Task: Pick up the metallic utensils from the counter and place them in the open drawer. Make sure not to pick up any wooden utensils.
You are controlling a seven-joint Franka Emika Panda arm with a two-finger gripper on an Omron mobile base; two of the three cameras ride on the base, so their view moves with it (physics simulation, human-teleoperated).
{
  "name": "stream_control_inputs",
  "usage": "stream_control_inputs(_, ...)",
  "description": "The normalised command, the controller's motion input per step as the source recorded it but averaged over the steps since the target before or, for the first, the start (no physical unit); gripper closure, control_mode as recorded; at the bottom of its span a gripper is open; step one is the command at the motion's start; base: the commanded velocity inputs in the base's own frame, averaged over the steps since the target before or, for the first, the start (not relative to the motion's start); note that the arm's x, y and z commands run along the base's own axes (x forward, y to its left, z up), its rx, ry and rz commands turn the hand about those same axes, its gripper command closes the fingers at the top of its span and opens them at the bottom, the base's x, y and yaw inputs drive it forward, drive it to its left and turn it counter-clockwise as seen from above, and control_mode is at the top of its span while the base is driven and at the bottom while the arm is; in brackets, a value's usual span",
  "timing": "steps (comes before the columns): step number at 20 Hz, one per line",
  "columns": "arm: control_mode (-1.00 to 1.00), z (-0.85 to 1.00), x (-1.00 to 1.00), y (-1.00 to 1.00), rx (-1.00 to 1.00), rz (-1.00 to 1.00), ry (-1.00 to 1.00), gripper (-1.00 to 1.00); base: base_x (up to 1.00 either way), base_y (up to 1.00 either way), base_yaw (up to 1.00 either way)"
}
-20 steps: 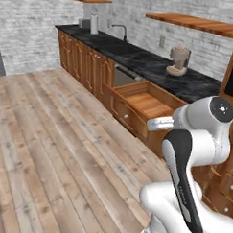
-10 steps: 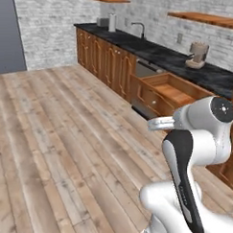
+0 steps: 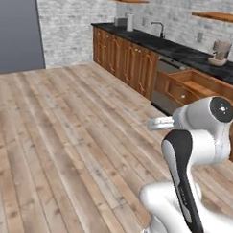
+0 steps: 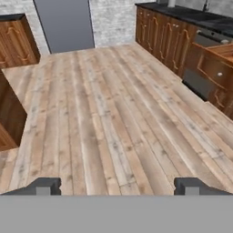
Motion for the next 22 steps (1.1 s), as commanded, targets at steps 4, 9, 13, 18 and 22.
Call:
stream_control_inputs(4, 1.0, 0.0, 0.0, 0.0, 0.0, 0.0, 0.0, -1.0, 0.0, 1.0, 0.02)
stream_control_inputs(9, 1.0, 0.0, 0.0, 0.0, 0.0, 0.0, 0.0, -1.0, -0.12, 1.0, 0.08)
stream_control_inputs(13, 1.0, 0.0, 0.0, 0.0, 0.0, 0.0, 0.0, -1.0, -0.31, 1.0, 0.22)
stream_control_inputs(18, 1.0, 0.0, 0.0, 0.0, 0.0, 0.0, 0.0, -1.0, -0.24, 1.0, 0.29)
stream_control_inputs(22, 1.0, 0.0, 0.0, 0.0, 0.0, 0.0, 0.0, -1.0, -0.14, 1.0, 0.31)
